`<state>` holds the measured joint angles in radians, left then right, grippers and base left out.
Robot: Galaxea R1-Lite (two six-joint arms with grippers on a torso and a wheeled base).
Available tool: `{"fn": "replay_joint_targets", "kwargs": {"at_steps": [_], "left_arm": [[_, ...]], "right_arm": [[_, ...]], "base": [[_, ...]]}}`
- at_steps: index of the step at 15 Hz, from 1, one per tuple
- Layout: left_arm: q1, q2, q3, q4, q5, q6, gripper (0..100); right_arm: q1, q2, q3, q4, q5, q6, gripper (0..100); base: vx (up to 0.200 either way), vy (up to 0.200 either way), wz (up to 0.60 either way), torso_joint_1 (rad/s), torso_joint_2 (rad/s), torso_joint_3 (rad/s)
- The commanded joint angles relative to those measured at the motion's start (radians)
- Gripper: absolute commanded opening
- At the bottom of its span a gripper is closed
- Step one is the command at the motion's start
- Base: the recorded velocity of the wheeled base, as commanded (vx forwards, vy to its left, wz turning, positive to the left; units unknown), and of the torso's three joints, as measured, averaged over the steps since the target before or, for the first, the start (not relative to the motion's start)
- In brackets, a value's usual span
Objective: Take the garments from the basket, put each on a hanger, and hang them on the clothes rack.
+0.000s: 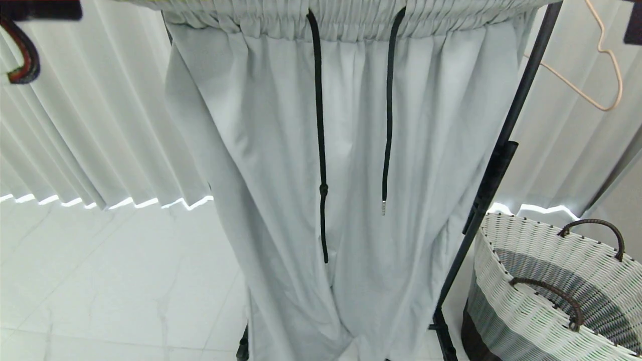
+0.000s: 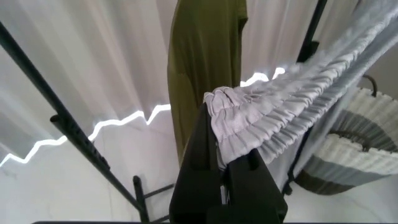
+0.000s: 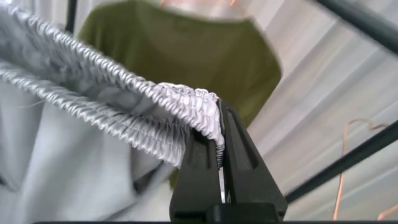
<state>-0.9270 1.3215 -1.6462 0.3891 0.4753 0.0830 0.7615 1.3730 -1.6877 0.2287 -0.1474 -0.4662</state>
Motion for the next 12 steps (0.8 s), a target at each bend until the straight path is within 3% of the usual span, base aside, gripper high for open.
{"fn": "replay_joint_targets", "kwargs": {"at_steps": [1,4,10,12], "left_arm": [[0.000,0.047,-0.073,-0.001,0.002,0.001,0],[-0.001,0.094,-0.136,-0.001,0.000,0.006,0],[-0.003,0.223,-0.304,-0.001,0.002,0.008,0],[-0.001,0.239,-0.316,0.002,0.006,0.008,0]], "right_arm": [[0.001,-0.068,-0.015,0.061,0.002,0.000,0],[0.016,-0.146,-0.014,0.184,0.009,0.001,0],[0.337,-0.210,0.031,0.342,0.011,0.011,0],[0.355,-0.203,0.040,0.340,0.009,0.011,0]], "base": [[0.000,0.000,0.00,0.000,0.00,0.000],[0.000,0.000,0.00,0.000,0.00,0.000],[0.000,0.000,0.00,0.000,0.00,0.000],[0.000,0.000,0.00,0.000,0.00,0.000]]}}
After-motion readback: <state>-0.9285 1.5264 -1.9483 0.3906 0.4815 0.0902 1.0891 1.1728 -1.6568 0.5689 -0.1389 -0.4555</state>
